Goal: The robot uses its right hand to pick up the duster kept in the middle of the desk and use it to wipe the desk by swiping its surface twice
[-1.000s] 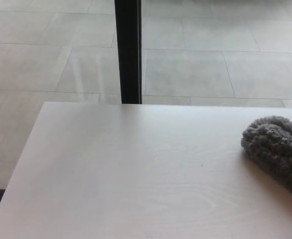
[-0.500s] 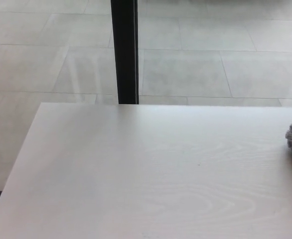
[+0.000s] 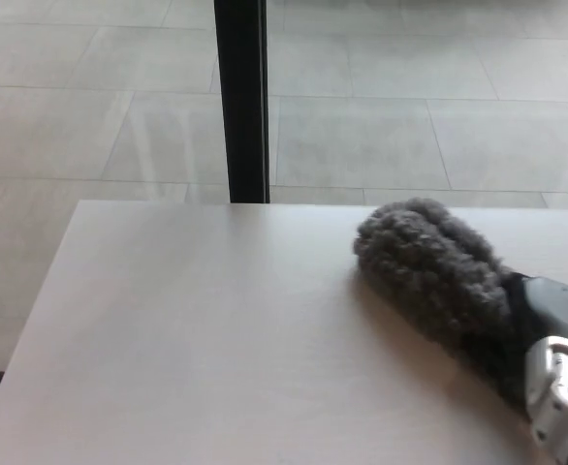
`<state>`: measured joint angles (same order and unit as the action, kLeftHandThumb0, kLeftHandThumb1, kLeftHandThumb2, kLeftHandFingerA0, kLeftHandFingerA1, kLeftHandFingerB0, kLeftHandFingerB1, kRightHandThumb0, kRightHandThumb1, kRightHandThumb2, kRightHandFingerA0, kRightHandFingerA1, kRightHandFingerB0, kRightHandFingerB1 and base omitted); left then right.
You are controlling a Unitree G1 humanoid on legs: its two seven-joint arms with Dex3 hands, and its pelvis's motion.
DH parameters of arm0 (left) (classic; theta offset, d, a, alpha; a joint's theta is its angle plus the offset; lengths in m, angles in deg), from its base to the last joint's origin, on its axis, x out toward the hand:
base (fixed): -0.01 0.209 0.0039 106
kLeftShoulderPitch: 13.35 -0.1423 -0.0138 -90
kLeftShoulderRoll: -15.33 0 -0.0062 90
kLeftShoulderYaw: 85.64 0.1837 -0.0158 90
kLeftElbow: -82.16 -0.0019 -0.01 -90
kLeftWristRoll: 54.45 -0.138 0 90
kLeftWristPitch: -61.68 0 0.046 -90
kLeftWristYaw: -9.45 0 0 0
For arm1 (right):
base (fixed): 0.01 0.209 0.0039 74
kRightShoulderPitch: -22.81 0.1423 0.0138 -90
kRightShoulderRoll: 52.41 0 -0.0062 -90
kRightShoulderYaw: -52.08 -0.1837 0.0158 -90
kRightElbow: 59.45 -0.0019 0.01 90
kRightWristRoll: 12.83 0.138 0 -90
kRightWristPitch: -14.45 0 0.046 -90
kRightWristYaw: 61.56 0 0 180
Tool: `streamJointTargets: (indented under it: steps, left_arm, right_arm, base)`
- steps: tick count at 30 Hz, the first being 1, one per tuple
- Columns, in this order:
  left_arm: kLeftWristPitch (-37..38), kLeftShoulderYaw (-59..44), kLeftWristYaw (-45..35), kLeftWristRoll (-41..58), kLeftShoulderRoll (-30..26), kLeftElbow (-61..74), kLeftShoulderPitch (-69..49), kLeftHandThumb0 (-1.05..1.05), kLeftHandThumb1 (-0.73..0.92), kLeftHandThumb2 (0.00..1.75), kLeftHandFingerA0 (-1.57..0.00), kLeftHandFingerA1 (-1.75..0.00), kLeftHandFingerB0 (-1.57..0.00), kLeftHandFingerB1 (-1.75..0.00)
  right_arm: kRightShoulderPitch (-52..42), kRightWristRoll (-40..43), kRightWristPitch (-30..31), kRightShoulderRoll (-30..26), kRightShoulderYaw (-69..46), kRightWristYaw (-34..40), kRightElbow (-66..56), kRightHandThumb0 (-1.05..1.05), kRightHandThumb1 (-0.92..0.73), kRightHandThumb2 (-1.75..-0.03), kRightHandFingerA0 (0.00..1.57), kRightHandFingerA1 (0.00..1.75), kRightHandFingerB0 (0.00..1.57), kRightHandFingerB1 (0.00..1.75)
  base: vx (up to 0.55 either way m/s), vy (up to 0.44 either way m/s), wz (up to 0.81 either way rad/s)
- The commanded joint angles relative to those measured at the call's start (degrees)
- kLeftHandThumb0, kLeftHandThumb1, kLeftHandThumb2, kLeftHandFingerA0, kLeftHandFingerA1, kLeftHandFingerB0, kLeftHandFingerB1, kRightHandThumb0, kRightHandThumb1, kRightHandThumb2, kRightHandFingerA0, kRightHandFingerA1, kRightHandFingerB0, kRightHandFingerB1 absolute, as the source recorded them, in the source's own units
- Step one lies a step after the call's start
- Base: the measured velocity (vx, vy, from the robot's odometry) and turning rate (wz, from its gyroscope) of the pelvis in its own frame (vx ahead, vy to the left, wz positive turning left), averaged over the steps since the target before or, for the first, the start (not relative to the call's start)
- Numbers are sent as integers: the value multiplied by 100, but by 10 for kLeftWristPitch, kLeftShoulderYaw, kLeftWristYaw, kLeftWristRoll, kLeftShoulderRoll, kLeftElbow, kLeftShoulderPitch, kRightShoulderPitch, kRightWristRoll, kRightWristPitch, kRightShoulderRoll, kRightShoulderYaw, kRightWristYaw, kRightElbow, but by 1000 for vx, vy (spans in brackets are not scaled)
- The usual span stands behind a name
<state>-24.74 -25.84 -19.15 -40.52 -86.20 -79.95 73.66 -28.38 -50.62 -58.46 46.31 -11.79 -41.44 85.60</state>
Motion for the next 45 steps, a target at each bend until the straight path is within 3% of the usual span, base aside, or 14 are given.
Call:
streamJointTargets:
  steps: [1, 8, 9, 17, 18, 19, 23, 24, 29, 30, 33, 40, 41, 45]
  left_arm:
    - [4, 2, -6, 6, -17, -3, 2, -53, 61, 58, -46, -53, -49, -43]
    - [13, 13, -8, -1, -21, 1, 3, -53, 62, 58, -47, -53, -46, -41]
    - [10, 12, -5, 1, -20, 2, 4, -50, 61, 58, -47, -54, -48, -42]
    - [7, 11, -18, 5, -29, 4, 8, -50, 62, 58, -45, -55, -48, -43]
    - [6, 15, -10, 0, -30, 5, 10, -52, 61, 58, -47, -56, -49, -43]
    - [7, 16, -9, -1, -30, 4, 10, -52, 61, 58, -47, -56, -49, -43]
    - [7, 24, 0, -4, -29, 1, 16, -52, 60, 58, -50, -55, -50, -43]
    - [8, 24, 0, -3, -29, 2, 15, -53, 61, 58, -49, -56, -51, -43]
    - [5, 22, -9, 4, -31, 2, 14, -52, 61, 58, -47, -55, -48, -42]
    - [6, 22, -11, 5, -31, 1, 14, -52, 61, 58, -47, -56, -49, -43]
    - [6, 18, -11, 9, -32, 1, 11, -51, 60, 58, -45, -56, -50, -43]
    - [6, 16, -5, 11, -29, 1, 8, -51, 60, 58, -49, -55, -49, -42]
    - [5, 15, -6, 12, -28, 1, 9, -51, 60, 58, -47, -54, -49, -42]
    - [5, 13, -11, 16, -27, 0, 7, -52, 59, 58, -48, -54, -51, -42]
  right_arm:
    - [-97, -5, 39, 37, 37, -47, -51, -36, -71, -65, 69, 154, 54, 70]
    - [-156, -14, 30, 28, 73, -80, -175, -29, -72, -76, 82, 175, 72, 128]
    - [-170, -13, 26, 22, 78, -88, -203, -25, -63, -89, 86, 175, 64, 167]
    - [-260, -13, -38, -22, 119, -116, -371, -20, -59, -94, 90, 175, 71, 151]
    - [-279, -21, -89, -37, 135, -84, -395, -27, -46, -109, 123, 141, 91, 114]
    - [-285, -26, -79, -38, 141, -91, -410, -20, -47, -111, 99, 175, 88, 105]
    - [-306, -50, -57, -54, 164, -114, -474, -21, -52, -99, 97, 175, 88, 81]
    - [-307, -56, -63, -61, 170, -115, -482, -26, -48, -106, 122, 136, 84, 84]
    - [-297, -59, -85, -73, 165, -110, -464, -25, -48, -106, 121, 136, 83, 85]
    - [-289, -57, -92, -77, 159, -111, -448, -19, -58, -93, 90, 175, 79, 111]
    - [-238, -54, -104, -90, 133, -110, -384, -17, -59, -80, 82, 175, 60, 165]
    - [-156, -64, -102, -85, 105, -97, -295, -20, -59, -76, 82, 175, 73, 127]
    - [-146, -61, -103, -84, 97, -92, -285, -20, -58, -72, 85, 173, 81, 78]
    - [-113, -37, -84, -68, 56, -114, -269, -15, -55, -79, 101, 171, 75, 78]
  base:
    - [0, 0, 0]
    - [0, 0, 0]
    - [0, 0, 0]
    - [0, 0, 0]
    - [0, 0, 0]
    - [0, 0, 0]
    - [0, 0, 0]
    - [0, 0, 0]
    - [0, 0, 0]
    - [0, 0, 0]
    - [0, 0, 0]
    - [0, 0, 0]
    - [0, 0, 0]
    - [0, 0, 0]
